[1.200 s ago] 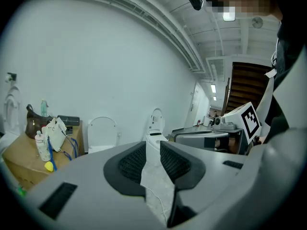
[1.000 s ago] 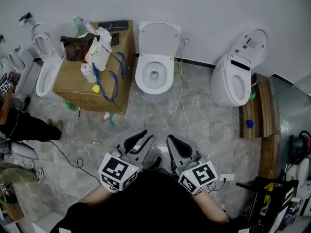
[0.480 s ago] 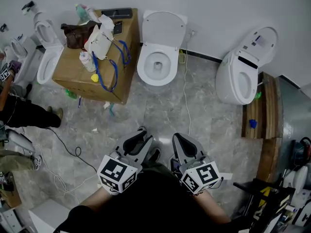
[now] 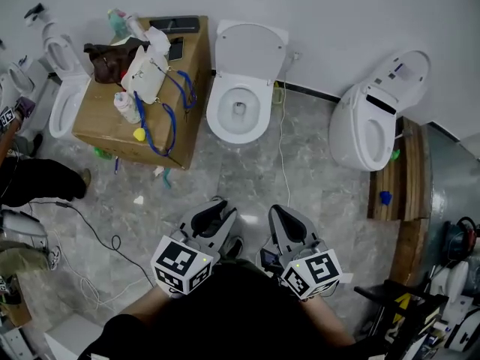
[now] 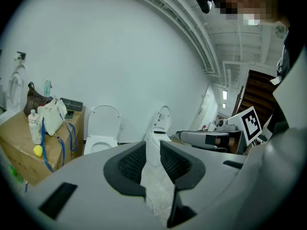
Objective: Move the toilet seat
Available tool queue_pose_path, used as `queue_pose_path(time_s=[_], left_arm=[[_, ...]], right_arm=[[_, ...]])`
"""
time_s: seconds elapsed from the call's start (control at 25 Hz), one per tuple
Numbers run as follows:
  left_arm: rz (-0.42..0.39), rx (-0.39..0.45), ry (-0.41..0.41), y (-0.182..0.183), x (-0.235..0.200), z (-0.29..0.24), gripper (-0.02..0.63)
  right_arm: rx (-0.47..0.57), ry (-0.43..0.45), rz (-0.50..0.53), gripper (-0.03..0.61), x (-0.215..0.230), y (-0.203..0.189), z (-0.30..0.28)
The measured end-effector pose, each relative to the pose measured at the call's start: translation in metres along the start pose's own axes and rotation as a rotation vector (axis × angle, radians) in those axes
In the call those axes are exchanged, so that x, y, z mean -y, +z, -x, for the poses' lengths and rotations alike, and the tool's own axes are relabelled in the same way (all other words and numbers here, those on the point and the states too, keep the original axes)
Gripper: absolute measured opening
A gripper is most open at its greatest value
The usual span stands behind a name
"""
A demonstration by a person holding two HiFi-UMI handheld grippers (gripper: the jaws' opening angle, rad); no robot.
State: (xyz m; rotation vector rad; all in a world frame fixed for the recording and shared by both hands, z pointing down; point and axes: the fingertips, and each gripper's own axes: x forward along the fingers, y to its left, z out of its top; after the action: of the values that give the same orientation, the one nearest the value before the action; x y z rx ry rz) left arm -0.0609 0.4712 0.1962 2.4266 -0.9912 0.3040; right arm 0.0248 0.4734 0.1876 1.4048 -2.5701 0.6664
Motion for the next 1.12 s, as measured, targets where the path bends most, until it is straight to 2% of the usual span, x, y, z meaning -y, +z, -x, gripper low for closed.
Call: queue_pose_path(time_s=[0.24, 0.44, 0.6, 0.64, 0.72, 0.8, 0.88, 0.92, 1.0, 1.04, 1.12], left_arm=[[0.006, 0.000, -0.017, 0.040, -0.044, -0.031, 0.101], [-0.036, 0.058, 0.051, 0.074, -0.094, -0.044, 0.100], [-0.046, 0.077, 0.065, 0.087, -0.131, -0.056, 0.101], [-0.064, 0.078, 0.063, 0.089, -0.139, -0.059, 0.091], [-0.150, 0.086, 0.053, 0.095, -0.150, -0.063, 0.044], [-0.260, 0.091, 0.046, 0.099, -0.157, -0.067, 0.029], [-0.314, 0.063, 0.039, 0.097, -0.165, -0.070, 0.026], [-0.308, 0.062, 0.031, 0.097, -0.169, -0.073, 0.026], [-0.239, 0.118, 0.010, 0.102, -0.176, -0.082, 0.026], [-0.206, 0.147, -0.001, 0.105, -0.180, -0.087, 0.026], [-0.190, 0.156, -0.001, 0.103, -0.187, -0.096, 0.026]], right_arm=[[-0.022, -0.052, -0.060, 0.023, 0.030, 0.024, -0.049], [0.019, -0.079, -0.071, 0.023, 0.049, 0.047, -0.087], [0.014, -0.071, -0.067, 0.023, 0.056, 0.056, -0.117], [0.014, -0.063, -0.051, 0.023, 0.058, 0.061, -0.125], [0.019, -0.052, -0.005, 0.023, 0.062, 0.074, -0.137], [0.029, -0.041, 0.054, 0.023, 0.065, 0.090, -0.145], [0.032, -0.033, 0.138, 0.023, 0.068, 0.104, -0.150], [0.029, -0.035, 0.191, 0.023, 0.070, 0.110, -0.153], [0.022, -0.053, 0.286, 0.023, 0.078, 0.117, -0.160], [0.020, -0.065, 0.305, 0.023, 0.084, 0.117, -0.165], [0.012, -0.076, 0.273, 0.023, 0.098, 0.112, -0.175]])
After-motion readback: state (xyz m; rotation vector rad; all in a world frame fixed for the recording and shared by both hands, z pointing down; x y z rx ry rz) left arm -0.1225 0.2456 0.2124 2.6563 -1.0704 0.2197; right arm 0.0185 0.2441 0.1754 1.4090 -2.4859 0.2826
